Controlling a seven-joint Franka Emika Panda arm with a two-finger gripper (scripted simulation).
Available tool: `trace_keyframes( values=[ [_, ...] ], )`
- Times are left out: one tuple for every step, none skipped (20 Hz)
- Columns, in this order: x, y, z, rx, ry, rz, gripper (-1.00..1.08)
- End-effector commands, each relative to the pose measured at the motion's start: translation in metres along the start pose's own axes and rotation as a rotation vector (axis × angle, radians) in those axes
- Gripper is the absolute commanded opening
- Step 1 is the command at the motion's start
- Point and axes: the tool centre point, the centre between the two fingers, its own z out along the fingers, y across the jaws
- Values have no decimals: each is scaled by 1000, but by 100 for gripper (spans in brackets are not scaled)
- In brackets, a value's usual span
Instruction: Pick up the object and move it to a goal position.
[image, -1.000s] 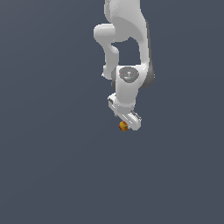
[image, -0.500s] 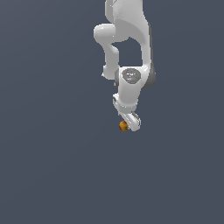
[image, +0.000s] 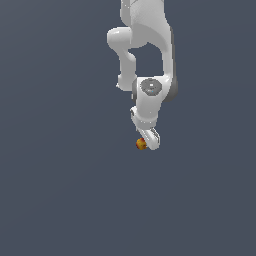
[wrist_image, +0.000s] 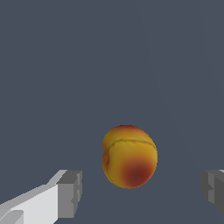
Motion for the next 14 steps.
trace_keyframes(
  values=[
    [0, 0, 0, 0, 0, 0, 100],
    [0, 0, 1, 0, 0, 0, 100],
    [0, 0, 3, 0, 0, 0, 100],
    [0, 0, 5, 0, 0, 1, 100],
    [0, 0, 8, 0, 0, 1, 100],
    [0, 0, 12, 0, 0, 2, 100],
    [0, 1, 16, 0, 0, 2, 100],
    [0, 1, 21, 0, 0, 2, 100],
    [0, 1, 26, 0, 0, 3, 100],
    [0, 1, 32, 0, 0, 4, 100],
    [0, 1, 36, 0, 0, 4, 100],
    [0, 1, 40, 0, 0, 4, 100],
    [0, 1, 43, 0, 0, 4, 100],
    [0, 1, 46, 0, 0, 4, 100]
  ],
)
